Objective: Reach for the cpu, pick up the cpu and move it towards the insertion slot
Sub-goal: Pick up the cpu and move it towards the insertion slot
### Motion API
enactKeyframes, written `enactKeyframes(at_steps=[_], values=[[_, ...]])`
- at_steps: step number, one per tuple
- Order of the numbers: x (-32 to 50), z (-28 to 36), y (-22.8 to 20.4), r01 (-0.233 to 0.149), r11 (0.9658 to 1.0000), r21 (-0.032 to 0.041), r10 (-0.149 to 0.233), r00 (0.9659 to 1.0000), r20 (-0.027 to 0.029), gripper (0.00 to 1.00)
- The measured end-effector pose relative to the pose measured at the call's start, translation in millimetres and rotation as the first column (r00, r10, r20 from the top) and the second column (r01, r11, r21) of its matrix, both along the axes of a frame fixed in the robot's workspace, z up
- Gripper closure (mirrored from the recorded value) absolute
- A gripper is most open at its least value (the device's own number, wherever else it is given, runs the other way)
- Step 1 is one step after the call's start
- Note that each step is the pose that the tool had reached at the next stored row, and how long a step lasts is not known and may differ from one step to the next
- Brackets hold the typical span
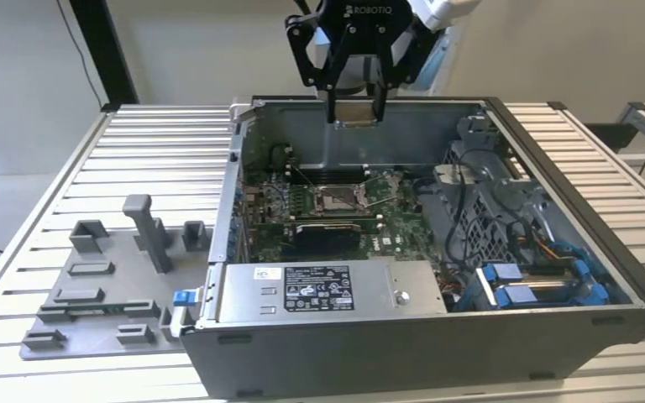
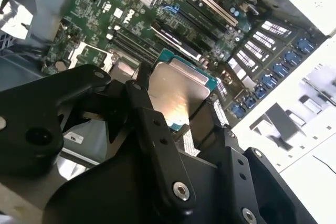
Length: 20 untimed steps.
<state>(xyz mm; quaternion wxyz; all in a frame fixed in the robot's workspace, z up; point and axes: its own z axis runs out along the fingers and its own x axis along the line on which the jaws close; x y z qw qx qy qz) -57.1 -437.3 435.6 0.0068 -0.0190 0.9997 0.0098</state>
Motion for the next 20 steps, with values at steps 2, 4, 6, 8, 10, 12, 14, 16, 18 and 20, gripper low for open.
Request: enactKeyframes(at_steps=[2,4,6,8,10,12,14,16,18,20], values=[[0.2,-0.8,3.9,0.001,1.0,0.0,-0.001,1.0,0.0,1.0],[1.0,-1.5,6.3,0.005,1.0,0.0,-0.005,1.0,-0.0001,1.0],[1.9,-2.4,8.2,0.009,1.0,0.0,-0.009,1.0,-0.0001,1.0],[3.0,-3.3,9.8,0.015,0.9999,0.0,-0.015,0.9999,0.0,1.0],[3.7,-4.7,11.7,0.022,0.9998,0.0,-0.022,0.9998,0.0,1.0],[4.0,-6.1,13.7,0.028,0.9996,0.0,-0.028,0.9996,-0.0001,1.0],[4.1,-6.8,16.0,0.033,0.9994,0.0001,-0.033,0.9994,0.0,1.0],[4.2,-7.2,18.3,0.038,0.9993,0.0,-0.038,0.9993,-0.0001,1.0],[4.2,-7.7,20.7,0.043,0.9991,0.0,-0.043,0.9991,-0.0001,1.0],[4.3,-8.2,23.8,0.047,0.9989,0.0,-0.047,0.9989,-0.0001,1.0]])
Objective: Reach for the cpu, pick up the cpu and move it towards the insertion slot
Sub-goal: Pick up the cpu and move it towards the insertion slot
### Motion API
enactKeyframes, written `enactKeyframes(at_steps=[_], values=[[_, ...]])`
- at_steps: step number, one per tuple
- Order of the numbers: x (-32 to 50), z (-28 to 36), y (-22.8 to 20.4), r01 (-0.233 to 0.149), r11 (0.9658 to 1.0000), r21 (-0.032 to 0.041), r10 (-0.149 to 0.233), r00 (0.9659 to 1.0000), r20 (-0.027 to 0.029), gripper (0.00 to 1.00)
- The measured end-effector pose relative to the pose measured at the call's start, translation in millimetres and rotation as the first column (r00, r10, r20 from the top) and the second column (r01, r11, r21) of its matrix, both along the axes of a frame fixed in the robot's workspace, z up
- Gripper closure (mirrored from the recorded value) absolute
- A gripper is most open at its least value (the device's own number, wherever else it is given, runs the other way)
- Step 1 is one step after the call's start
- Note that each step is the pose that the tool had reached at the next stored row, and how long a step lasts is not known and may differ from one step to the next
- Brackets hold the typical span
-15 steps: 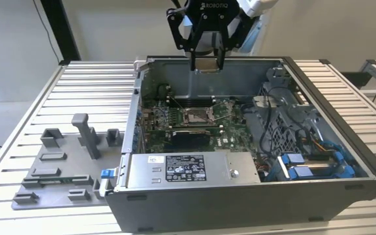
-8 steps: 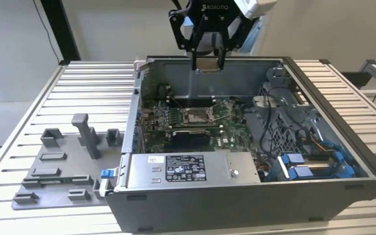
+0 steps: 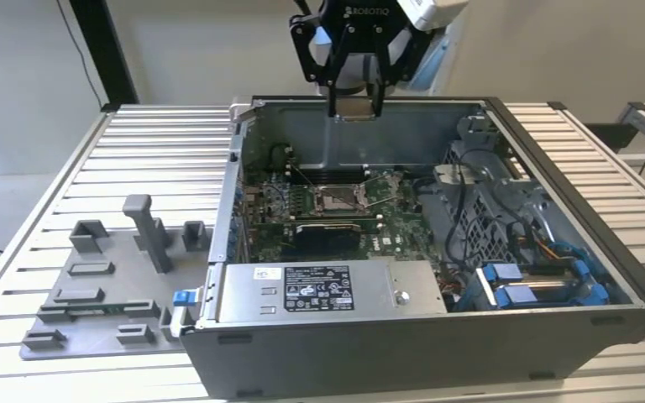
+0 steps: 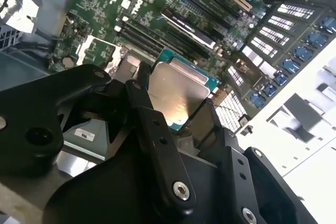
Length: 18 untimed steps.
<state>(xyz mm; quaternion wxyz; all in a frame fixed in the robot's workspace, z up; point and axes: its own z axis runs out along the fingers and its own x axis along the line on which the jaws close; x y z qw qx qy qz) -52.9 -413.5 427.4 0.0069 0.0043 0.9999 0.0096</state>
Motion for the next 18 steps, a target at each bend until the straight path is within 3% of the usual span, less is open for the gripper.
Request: enactKeyframes(at_steps=[18], values=[[0.4,-4.6,32.3,0.018,0.9998,0.0,-0.018,0.9998,0.0,1.0]])
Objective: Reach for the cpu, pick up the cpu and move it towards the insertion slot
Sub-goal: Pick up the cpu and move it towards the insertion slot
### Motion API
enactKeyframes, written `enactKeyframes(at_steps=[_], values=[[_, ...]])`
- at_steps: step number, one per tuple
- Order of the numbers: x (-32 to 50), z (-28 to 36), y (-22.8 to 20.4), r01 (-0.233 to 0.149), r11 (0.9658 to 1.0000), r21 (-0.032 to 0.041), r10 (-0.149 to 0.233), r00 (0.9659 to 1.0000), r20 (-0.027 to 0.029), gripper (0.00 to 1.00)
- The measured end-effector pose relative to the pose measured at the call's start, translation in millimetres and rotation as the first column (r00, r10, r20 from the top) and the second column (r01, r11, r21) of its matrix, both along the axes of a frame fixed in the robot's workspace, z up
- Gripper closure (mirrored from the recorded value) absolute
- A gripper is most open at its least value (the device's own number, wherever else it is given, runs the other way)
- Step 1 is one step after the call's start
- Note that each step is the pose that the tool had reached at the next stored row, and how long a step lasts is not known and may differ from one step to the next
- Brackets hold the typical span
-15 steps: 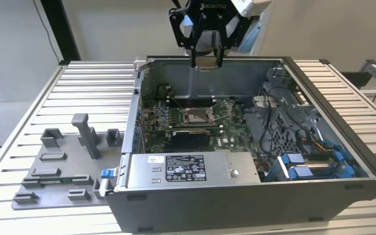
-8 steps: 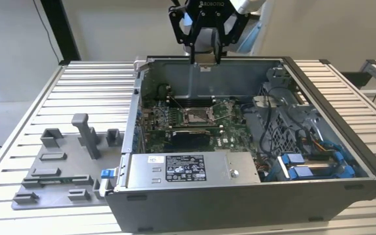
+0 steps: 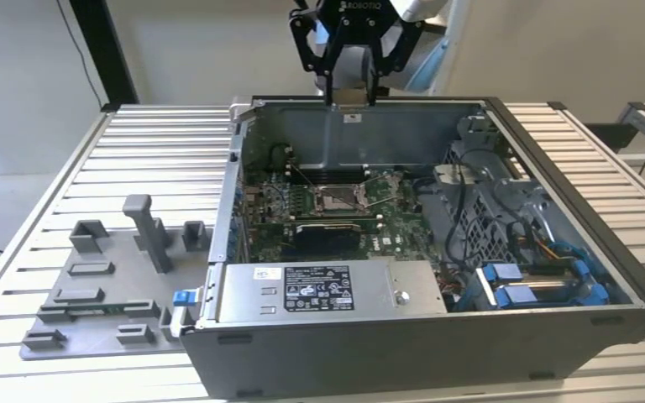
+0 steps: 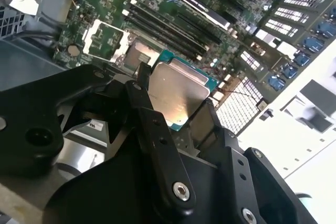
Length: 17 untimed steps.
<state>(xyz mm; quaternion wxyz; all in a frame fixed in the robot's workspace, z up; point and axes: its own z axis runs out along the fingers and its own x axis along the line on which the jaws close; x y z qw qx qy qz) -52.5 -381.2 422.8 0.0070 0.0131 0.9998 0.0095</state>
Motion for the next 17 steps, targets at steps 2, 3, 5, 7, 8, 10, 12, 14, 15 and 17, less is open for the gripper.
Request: enactKeyframes(at_steps=[2,3,5,7,8,10,12,14,15,17], values=[[0.1,-0.9,3.7,0.002,1.0,0.0,-0.002,1.0,0.0,1.0],[0.2,-1.3,5.5,0.003,1.0,-0.0001,-0.003,1.0,0.0,1.0],[0.3,-2.1,9.1,0.005,1.0,0.0,-0.005,1.0,0.0,1.0],[0.4,-2.8,12.7,0.007,1.0,-0.0001,-0.007,1.0,0.0,1.0],[0.4,-3.2,14.6,0.008,1.0,-0.0001,-0.008,1.0,0.0,1.0],[0.5,-4.1,18.6,0.009,1.0,0.0,-0.009,1.0,0.0,1.0],[0.6,-5.2,22.9,0.011,0.9999,0.0,-0.011,0.9999,0.0,1.0],[0.7,-6.3,27.2,0.012,0.9999,-0.0001,-0.012,0.9999,-0.0001,1.0],[0.9,-7.0,29.4,0.012,0.9999,0.0,-0.012,0.9999,0.0,1.0],[1.4,-8.5,33.6,0.013,0.9999,0.0,-0.013,0.9999,0.0,1.0]])
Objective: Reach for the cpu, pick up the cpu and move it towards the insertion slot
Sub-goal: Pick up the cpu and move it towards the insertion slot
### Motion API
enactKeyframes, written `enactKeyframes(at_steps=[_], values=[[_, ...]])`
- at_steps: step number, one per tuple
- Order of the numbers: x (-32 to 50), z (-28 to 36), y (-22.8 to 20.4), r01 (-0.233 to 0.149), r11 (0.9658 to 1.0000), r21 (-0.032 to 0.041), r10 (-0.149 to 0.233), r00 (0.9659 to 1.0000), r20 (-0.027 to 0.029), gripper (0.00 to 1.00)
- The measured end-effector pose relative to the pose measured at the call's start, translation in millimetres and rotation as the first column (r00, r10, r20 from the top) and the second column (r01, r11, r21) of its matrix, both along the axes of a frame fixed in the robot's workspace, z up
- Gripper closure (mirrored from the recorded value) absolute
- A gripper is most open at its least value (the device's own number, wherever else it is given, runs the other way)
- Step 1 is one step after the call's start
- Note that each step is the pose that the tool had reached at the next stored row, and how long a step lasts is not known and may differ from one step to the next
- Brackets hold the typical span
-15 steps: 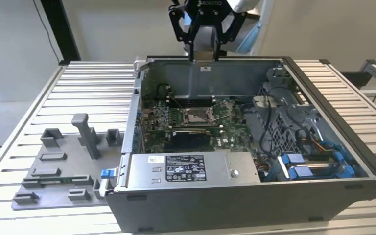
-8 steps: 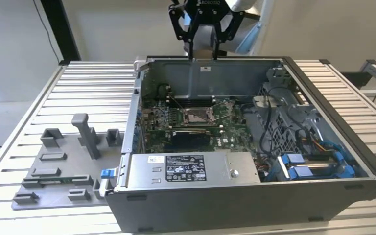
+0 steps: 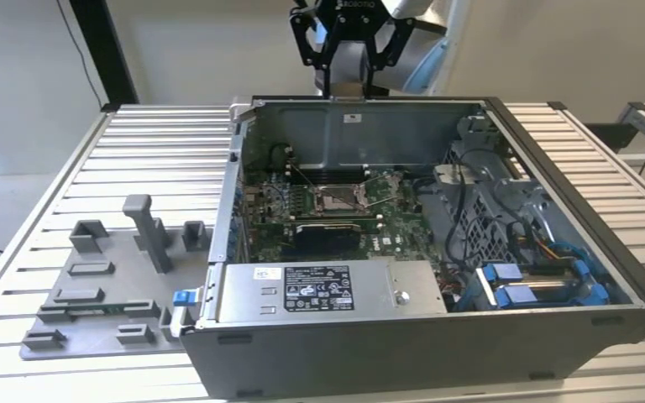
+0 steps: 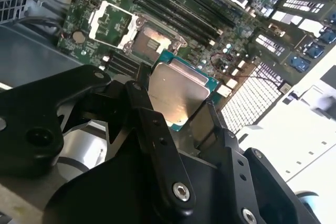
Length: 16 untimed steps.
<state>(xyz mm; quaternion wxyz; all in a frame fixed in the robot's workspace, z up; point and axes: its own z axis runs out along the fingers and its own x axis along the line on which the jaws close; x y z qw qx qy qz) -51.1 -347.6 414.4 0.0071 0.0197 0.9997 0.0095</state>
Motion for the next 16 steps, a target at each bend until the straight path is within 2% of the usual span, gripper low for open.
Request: enactKeyframes(at_steps=[16], values=[[15.0,-11.8,26.8,0.008,1.0,-0.0001,-0.008,1.0,0.0,1.0]])
